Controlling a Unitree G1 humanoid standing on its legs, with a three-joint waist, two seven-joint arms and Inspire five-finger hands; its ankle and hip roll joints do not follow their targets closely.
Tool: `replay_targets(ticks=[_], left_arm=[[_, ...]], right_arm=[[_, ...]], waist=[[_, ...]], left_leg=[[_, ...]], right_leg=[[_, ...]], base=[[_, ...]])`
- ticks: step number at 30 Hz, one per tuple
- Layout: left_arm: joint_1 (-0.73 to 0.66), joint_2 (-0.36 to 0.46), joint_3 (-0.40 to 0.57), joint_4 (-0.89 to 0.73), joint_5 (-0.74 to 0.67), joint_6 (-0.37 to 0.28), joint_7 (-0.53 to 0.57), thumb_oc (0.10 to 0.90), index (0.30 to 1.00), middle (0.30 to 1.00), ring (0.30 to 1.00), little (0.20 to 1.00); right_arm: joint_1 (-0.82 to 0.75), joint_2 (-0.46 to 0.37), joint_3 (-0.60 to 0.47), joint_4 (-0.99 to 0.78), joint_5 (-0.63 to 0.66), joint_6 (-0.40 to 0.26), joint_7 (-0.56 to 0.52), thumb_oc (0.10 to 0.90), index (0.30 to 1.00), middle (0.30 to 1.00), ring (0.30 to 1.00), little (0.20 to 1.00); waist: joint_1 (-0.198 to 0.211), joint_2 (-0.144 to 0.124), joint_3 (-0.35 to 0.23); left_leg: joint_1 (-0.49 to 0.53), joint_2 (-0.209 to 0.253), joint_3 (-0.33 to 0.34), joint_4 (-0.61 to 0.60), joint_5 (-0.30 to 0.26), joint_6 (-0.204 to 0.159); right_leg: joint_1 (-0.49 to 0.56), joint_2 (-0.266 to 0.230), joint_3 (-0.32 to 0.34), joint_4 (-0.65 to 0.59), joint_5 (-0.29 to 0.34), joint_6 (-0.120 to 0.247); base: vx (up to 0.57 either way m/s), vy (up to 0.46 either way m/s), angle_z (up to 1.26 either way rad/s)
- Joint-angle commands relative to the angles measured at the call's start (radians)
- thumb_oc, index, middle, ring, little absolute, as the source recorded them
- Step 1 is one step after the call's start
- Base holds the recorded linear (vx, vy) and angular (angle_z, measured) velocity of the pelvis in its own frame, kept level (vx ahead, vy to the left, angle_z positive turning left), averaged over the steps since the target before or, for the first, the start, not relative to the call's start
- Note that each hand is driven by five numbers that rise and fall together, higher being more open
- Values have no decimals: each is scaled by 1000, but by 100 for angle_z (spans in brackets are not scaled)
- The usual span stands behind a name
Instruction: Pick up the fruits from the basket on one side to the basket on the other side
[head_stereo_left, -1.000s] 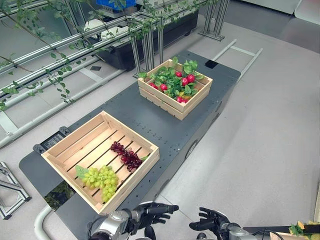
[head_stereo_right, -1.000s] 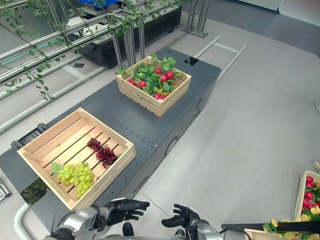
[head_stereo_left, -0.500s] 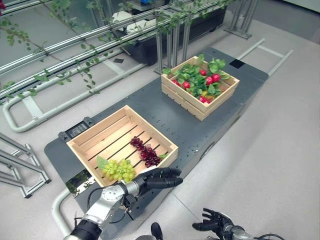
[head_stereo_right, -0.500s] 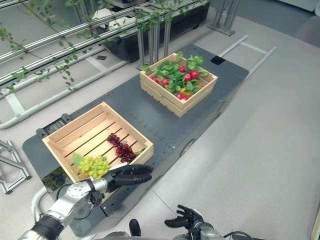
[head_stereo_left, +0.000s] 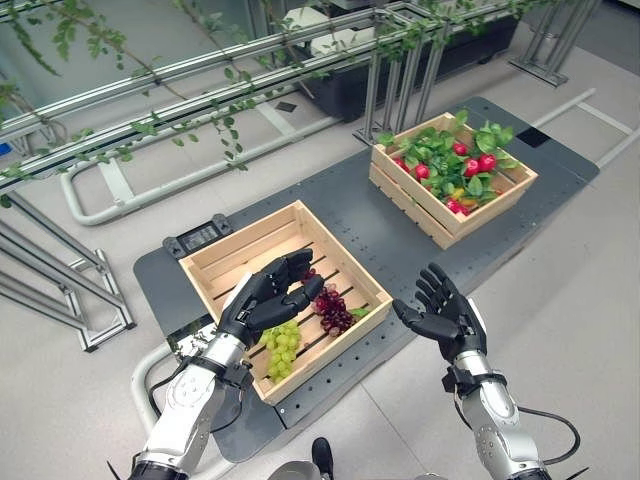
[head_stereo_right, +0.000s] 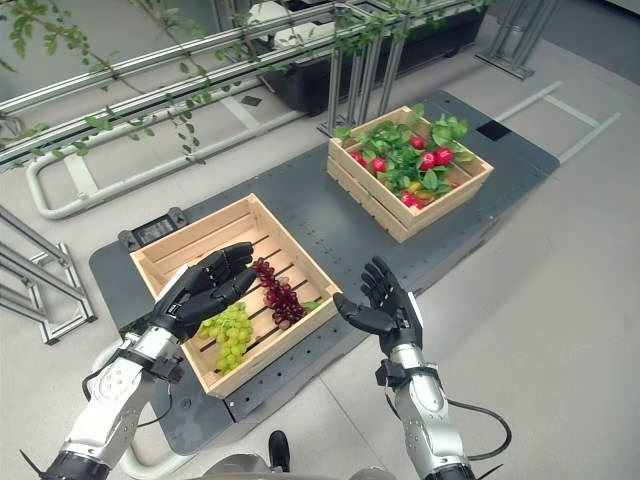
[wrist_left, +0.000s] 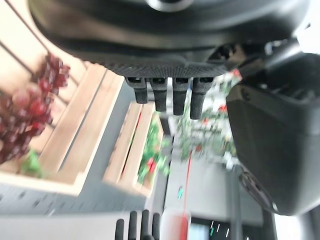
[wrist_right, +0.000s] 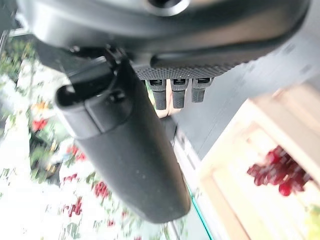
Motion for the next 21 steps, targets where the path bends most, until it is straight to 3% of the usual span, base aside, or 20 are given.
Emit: replay_targets(ticks=[1, 2, 4, 6, 9, 12, 13, 17, 21], left_arm=[[-76, -1, 11, -82, -38, -145, 53, 800, 900, 900, 900, 900], [-73, -1, 4, -85, -29, -140, 58, 800, 900, 900, 900, 900], [-59, -2, -3, -97, 40, -143, 105, 800, 900, 900, 900, 900], [-57, 23, -13, -94, 167, -170, 174, 800, 900, 900, 900, 900], [-66, 45, -7, -105, 172, -158, 213, 800, 900, 900, 900, 900], [-58, 62, 9, -116, 193, -168, 234, 800, 900, 900, 900, 900], [-49, 69, 21, -128, 173, -159, 248, 800, 900, 900, 900, 900], [-31, 61, 32, -150, 175, -138, 280, 800, 900, 900, 900, 900], [-33, 70, 43, -158, 229, -114, 311, 800, 900, 900, 900, 900]], right_arm=[[-62, -11, -14, -115, 77, -133, 18, 800, 900, 900, 900, 900], [-49, -11, -15, -133, 67, -136, 12, 800, 900, 900, 900, 900], [-17, -12, -16, -164, 69, -150, 27, 800, 900, 900, 900, 900], [-2, -14, -12, -175, 70, -172, 33, 800, 900, 900, 900, 900], [-13, -19, -9, -189, 92, -183, 32, 800, 900, 900, 900, 900], [-13, -23, -5, -214, 93, -166, 45, 800, 900, 900, 900, 900], [-12, -33, -1, -224, 91, -167, 55, 800, 900, 900, 900, 900], [-15, -64, 13, -251, 114, -147, 59, 800, 900, 900, 900, 900], [-6, -95, 0, -289, 119, -104, 43, 800, 900, 900, 900, 900]], waist=[[6, -8, -72], [-6, -11, -74], [-19, -21, -72], [-26, -35, -71], [-32, -51, -62], [-43, -59, -45], [-40, -63, -39], [-44, -76, -43], [-63, -71, -67]], left_leg=[[-10, -56, -124, -3, -77, -24], [-10, -58, -153, -3, -72, -24], [-6, -58, -183, -2, -72, -30], [-2, -51, -175, 0, -85, -41], [-6, -39, -166, 11, -111, -52], [-5, -21, -175, 48, -144, -53], [-15, -4, -180, 80, -149, -58], [-7, 43, -178, 99, -140, -83], [25, 104, -108, 50, -98, -119]], right_leg=[[-138, 62, 147, 8, 80, -8], [-140, 100, 181, -10, 62, -16], [-123, 120, 218, -98, 59, -16], [-114, 112, 239, -216, 92, -2], [-124, 96, 290, -371, 158, 21], [-151, 92, 343, -409, 183, 32], [-141, 111, 342, -389, 138, 25], [-103, 159, 332, -417, 86, 14], [-60, 198, 289, -442, 47, -23]], base=[[102, -97, 88], [117, -131, 81], [117, -186, 119], [121, -262, 106], [104, -301, 64], [138, -373, 66], [119, -421, 82], [113, -332, 40], [130, -209, 13]])
